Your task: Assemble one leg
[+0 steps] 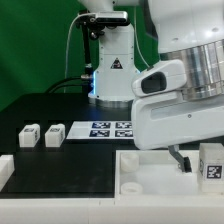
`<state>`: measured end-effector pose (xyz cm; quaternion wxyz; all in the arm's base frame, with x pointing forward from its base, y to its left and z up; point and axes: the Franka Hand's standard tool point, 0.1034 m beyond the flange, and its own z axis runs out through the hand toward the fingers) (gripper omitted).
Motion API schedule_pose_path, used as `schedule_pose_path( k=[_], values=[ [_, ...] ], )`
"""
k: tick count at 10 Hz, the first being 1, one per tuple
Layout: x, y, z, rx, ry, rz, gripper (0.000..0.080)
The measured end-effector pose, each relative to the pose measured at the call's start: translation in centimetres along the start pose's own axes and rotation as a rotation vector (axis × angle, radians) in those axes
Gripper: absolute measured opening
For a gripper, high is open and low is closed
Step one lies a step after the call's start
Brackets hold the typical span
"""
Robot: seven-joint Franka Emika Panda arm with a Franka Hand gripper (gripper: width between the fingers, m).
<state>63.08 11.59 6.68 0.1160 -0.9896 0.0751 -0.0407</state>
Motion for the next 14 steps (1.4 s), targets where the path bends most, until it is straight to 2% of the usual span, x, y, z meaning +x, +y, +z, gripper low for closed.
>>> schedule_pose_path(
  k=[2, 3, 4, 6, 8, 10, 11, 12, 14],
  values=[
    [0.05, 0.04, 0.00, 0.002, 0.001, 0.063, 0.0386],
    [0.01, 0.21, 0.03, -0.001, 0.000, 0.149, 0.0386],
    [0.02, 0.60, 0.02, -0.006, 0.001, 0.264, 0.0311],
    [-0.12, 0.54, 0.09, -0.005, -0.005, 0.464, 0.0310],
    [-0.47, 0.36, 0.12, -0.005, -0.029, 0.827, 0.0307],
    [-0.48, 0.59, 0.18, 0.045, -0.070, 1.170, 0.0300],
    [-0.39, 0.67, 0.14, 0.059, -0.088, 1.285, 0.0300],
    [-0.40, 0.62, 0.15, 0.060, -0.092, 1.335, 0.0297],
    [-0.45, 0.63, 0.17, 0.061, -0.090, 1.271, 0.0297]
  ],
)
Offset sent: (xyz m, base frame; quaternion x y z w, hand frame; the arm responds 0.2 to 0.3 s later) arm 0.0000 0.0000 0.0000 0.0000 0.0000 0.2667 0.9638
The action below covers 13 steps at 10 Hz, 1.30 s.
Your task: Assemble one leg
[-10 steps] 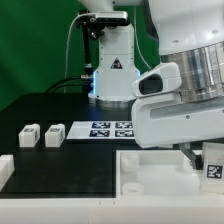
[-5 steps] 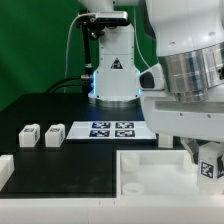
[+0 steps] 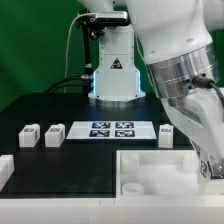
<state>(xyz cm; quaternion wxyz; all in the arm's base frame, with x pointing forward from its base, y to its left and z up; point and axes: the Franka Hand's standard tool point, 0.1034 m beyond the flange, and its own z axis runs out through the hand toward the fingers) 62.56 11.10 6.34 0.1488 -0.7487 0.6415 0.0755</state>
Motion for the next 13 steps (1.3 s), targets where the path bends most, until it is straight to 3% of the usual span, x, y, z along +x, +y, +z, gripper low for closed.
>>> schedule_pose_path(
  k=[1, 3, 4, 5, 6, 7, 8, 10, 12, 13],
  values=[
    [-0.01, 0.00, 0.00, 0.000, 0.000, 0.001, 0.0297],
    [-0.26, 0.09, -0.19, -0.030, 0.035, -0.348, 0.0300],
    [-0.80, 0.00, -0.35, -0.048, 0.059, -0.467, 0.0535],
    [-0.95, -0.03, -0.30, -0.053, 0.060, -0.609, 0.0535],
    [-0.78, 0.02, -0.25, -0.057, 0.057, -0.693, 0.0614],
    [-0.78, 0.03, -0.23, -0.060, 0.056, -0.763, 0.0640],
    [-0.71, 0.05, -0.23, -0.070, 0.058, -0.906, 0.0640],
    [-0.45, -0.18, -0.50, -0.122, 0.083, -1.364, 0.0649],
    [-0.38, -0.22, -0.48, -0.131, 0.085, -1.474, 0.0649],
    [-0.37, -0.20, -0.46, -0.131, 0.087, -1.456, 0.0557]
  ],
)
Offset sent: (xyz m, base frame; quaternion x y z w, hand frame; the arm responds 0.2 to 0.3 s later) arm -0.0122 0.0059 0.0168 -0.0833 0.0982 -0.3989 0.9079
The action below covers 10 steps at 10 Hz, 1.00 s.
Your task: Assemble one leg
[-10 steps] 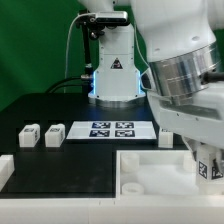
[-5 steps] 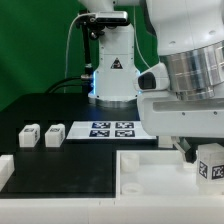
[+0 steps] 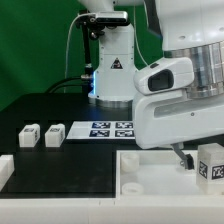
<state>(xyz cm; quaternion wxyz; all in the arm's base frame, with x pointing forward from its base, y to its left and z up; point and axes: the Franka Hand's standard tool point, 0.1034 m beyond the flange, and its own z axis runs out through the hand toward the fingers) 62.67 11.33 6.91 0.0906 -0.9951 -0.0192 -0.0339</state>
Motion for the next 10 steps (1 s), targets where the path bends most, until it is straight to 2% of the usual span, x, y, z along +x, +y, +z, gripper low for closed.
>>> schedule_pose_path(
  k=[1, 2, 4, 6, 7, 10],
  values=[
    [-0.01, -0.03, 0.03, 0.002, 0.000, 0.017, 0.0387],
    [-0.05, -0.04, 0.05, 0.005, -0.001, 0.142, 0.0298],
    [0.01, 0.09, 0.03, 0.007, 0.000, 0.342, 0.0298],
    [0.04, 0.09, 0.05, 0.001, 0.002, 0.685, 0.0298],
    [0.00, 0.02, 0.08, -0.001, -0.001, 0.940, 0.0298],
    [0.13, -0.02, 0.16, 0.069, -0.088, 1.487, 0.0298]
  ],
)
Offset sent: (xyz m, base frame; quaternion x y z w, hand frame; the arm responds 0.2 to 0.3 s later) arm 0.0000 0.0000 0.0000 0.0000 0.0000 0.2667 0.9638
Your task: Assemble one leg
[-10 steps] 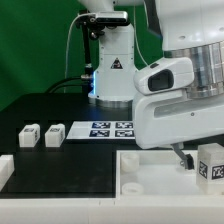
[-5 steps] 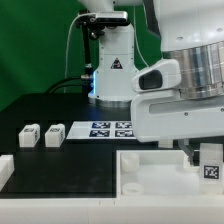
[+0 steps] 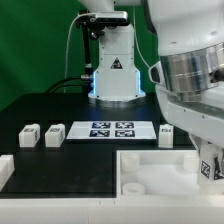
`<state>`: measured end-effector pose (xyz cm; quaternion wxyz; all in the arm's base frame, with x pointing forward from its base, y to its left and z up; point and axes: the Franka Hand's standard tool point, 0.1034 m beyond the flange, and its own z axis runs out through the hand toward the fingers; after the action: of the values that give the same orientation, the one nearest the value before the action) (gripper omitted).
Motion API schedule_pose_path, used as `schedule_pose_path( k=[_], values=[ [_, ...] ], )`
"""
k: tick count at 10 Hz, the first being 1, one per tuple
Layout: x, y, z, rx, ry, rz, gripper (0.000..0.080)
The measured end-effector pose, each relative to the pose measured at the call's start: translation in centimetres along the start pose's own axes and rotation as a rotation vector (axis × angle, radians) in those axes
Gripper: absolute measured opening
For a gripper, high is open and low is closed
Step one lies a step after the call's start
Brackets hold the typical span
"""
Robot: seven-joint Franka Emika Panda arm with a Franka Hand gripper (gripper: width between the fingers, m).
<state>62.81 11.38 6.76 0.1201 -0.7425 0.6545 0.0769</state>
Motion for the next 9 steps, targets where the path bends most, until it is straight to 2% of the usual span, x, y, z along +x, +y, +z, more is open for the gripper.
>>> schedule_pose_path(
  k=[5, 8, 9],
  values=[
    [-0.18, 0.04, 0.13, -0.002, -0.015, 0.405, 0.0297],
    [-0.18, 0.10, 0.19, -0.004, -0.011, 0.442, 0.0304],
    [-0.20, 0.10, 0.20, -0.004, -0.011, 0.442, 0.0482]
  ],
)
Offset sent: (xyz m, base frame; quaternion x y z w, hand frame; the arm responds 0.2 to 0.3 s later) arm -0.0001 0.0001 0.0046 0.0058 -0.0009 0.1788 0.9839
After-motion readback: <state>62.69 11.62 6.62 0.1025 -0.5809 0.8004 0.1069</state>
